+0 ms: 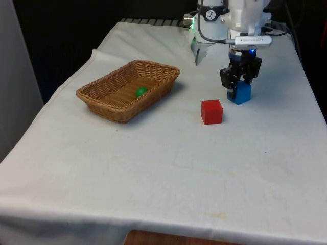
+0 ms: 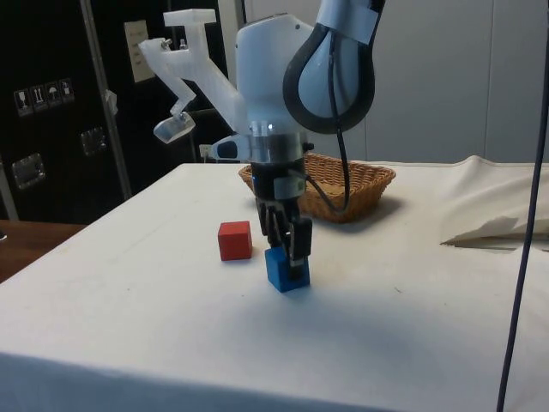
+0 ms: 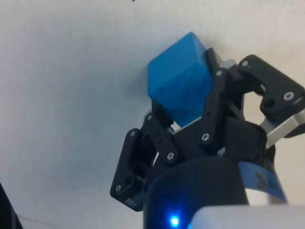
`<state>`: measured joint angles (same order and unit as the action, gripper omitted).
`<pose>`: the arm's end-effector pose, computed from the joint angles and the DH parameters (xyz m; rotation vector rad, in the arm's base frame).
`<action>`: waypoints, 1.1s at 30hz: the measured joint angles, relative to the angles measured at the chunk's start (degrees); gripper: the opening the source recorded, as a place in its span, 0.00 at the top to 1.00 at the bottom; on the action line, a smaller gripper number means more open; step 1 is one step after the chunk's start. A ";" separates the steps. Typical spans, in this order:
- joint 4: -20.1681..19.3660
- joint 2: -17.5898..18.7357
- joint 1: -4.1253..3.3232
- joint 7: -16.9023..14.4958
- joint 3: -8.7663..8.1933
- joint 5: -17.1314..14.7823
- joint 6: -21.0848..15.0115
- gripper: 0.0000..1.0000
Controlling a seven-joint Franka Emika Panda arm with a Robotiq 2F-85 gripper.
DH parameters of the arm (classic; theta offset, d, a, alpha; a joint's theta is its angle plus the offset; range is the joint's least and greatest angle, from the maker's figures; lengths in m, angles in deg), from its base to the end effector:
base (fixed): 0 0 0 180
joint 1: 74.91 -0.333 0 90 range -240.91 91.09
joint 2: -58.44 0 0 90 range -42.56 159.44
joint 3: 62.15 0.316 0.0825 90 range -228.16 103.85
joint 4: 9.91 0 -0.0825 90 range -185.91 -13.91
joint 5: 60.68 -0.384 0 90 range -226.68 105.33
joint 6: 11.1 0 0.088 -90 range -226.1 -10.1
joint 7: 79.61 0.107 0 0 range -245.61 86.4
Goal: Place all non-red objects into the basket.
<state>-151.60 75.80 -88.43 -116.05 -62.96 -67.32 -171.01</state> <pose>0.4663 0.0994 0.1751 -2.8929 -1.1386 -0.0348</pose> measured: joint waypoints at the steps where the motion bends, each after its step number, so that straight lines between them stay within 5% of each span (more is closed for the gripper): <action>1: 0.00 0.00 0.00 0.00 0.00 0.00 0.00 1.00; 9: -0.11 -1.20 0.06 0.69 -0.17 0.00 0.69 1.00; 16: -1.15 -7.39 0.06 2.75 -0.86 0.00 5.96 1.00; 33: -0.80 -14.61 0.06 7.45 -1.83 0.00 12.83 1.00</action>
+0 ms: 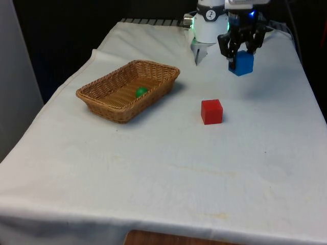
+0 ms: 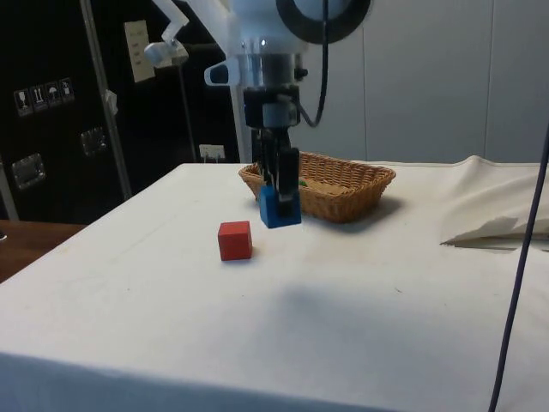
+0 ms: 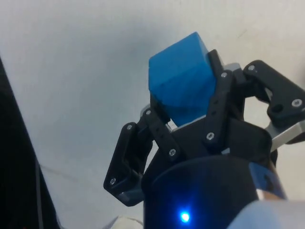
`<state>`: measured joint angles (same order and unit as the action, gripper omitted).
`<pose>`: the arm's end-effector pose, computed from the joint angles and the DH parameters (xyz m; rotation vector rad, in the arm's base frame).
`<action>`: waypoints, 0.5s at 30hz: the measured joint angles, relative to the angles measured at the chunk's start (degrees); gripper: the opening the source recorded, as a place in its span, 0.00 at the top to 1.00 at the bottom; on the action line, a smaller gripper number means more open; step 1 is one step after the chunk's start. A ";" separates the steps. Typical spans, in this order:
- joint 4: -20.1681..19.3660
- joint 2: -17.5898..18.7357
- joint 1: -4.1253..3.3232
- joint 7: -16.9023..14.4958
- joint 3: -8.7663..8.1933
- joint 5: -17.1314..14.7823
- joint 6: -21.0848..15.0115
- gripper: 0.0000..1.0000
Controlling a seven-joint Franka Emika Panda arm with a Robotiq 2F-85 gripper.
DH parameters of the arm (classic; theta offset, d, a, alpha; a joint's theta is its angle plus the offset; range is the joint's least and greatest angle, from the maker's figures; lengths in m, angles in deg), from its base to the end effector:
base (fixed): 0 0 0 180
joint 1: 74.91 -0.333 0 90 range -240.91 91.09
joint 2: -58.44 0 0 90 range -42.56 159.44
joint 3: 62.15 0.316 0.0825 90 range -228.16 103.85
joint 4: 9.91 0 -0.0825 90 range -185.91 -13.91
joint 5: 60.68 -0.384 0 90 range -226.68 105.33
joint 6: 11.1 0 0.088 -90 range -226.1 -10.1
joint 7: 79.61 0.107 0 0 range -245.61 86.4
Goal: Place all non-red objects into the basket.
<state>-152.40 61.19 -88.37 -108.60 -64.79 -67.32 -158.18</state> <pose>0.4675 0.0874 0.2721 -2.9474 -0.9095 -0.0643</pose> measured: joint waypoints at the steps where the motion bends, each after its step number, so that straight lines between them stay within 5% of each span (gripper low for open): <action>1: 0.11 -0.34 0.00 0.23 -0.11 0.00 0.40 1.00; 15: 1.43 -2.98 0.00 2.58 -2.06 0.00 4.35 1.00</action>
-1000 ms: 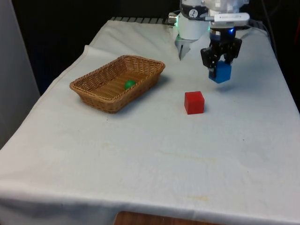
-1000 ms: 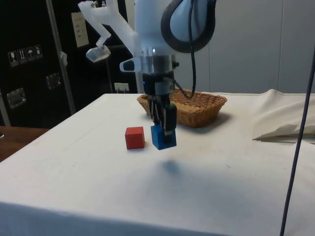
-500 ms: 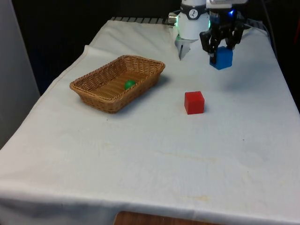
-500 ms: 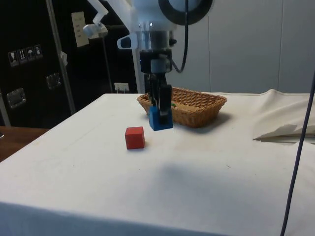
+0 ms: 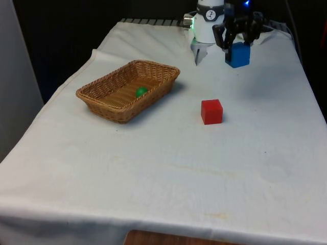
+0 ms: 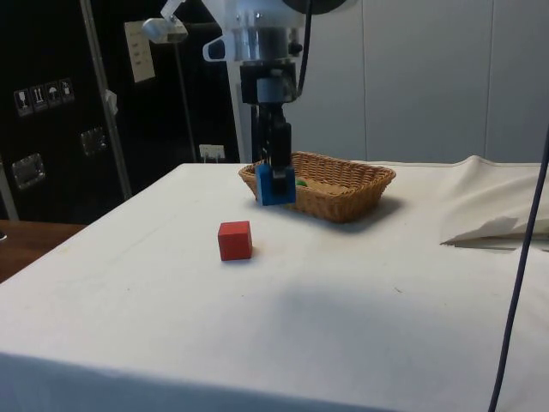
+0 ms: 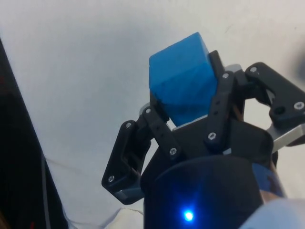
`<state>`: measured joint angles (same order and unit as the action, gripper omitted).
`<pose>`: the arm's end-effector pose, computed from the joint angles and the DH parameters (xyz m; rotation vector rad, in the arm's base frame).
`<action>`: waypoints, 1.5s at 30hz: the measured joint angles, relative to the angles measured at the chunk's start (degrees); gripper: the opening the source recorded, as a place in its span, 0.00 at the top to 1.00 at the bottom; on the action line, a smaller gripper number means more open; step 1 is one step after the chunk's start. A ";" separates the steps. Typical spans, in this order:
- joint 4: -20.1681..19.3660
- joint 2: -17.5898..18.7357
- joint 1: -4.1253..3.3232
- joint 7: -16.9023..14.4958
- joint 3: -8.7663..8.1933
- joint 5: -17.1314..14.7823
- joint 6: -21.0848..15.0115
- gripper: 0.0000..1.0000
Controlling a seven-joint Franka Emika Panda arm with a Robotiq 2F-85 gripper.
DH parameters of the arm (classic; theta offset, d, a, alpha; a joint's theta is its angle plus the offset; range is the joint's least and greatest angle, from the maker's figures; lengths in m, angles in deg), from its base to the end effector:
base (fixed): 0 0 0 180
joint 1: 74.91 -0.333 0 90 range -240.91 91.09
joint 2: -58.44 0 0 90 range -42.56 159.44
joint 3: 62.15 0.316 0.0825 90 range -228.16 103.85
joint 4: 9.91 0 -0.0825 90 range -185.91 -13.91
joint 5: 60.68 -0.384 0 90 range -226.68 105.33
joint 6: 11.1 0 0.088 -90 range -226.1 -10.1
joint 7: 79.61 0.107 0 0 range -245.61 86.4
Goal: Place all non-red objects into the basket.
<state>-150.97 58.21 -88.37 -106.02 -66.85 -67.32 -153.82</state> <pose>0.4737 0.0724 0.2997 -2.9703 -0.7945 -0.0670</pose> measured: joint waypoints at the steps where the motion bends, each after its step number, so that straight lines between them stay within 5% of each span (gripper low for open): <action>1: 0.06 -0.11 0.00 0.17 -0.11 0.00 0.00 1.00; 45: 0.06 0.40 0.23 4.87 -7.91 0.00 -0.11 1.00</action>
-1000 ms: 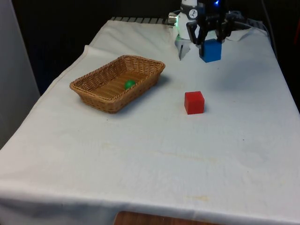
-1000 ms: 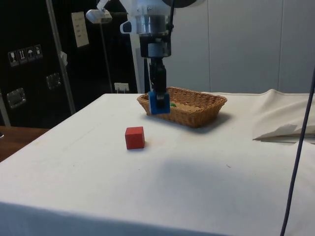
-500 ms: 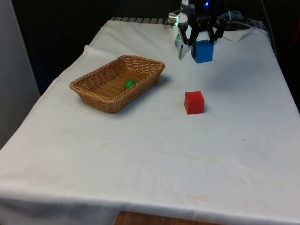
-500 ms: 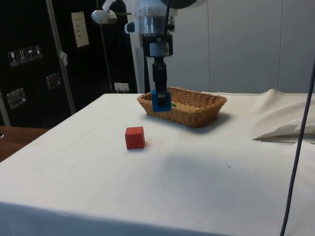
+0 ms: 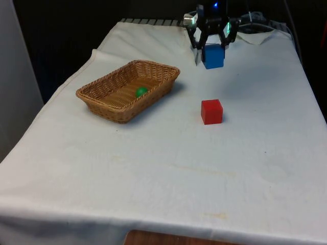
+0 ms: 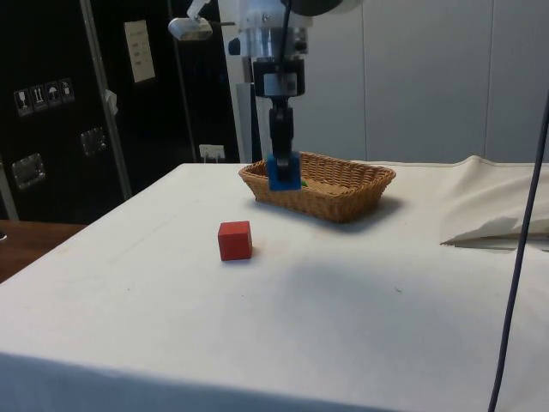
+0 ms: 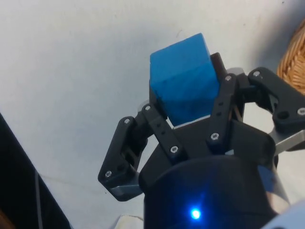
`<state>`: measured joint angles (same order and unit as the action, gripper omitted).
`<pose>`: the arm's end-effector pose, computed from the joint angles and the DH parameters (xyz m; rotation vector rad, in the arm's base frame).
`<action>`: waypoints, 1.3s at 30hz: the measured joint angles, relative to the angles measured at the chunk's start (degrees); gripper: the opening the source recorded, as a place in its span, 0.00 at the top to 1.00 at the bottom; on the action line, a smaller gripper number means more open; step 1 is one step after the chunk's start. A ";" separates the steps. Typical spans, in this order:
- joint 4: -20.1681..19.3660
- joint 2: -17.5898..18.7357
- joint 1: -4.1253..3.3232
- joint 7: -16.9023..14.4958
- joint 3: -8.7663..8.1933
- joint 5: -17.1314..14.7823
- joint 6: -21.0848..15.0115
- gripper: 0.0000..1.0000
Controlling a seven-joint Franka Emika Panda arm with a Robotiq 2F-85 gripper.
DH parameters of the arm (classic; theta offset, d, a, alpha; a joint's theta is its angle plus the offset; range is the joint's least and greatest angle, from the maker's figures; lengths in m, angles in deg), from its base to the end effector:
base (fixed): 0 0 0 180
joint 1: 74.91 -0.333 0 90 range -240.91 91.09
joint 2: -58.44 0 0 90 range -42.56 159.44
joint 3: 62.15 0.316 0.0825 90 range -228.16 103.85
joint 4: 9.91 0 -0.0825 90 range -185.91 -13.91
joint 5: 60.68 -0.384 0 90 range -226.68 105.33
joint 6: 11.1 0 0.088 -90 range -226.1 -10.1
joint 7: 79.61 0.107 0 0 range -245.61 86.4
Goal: Place all non-red objects into the basket.
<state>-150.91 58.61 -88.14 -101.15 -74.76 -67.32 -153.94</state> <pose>0.4795 0.0045 0.2970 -3.0432 -0.4528 -0.0640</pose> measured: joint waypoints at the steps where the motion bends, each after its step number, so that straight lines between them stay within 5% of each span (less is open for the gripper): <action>1: 0.00 0.00 0.00 0.11 -0.17 0.00 0.00 1.00; 39: 1.89 2.58 0.74 -0.06 -8.94 0.00 -0.06 1.00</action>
<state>-149.02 61.19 -87.40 -101.21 -83.70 -67.32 -153.99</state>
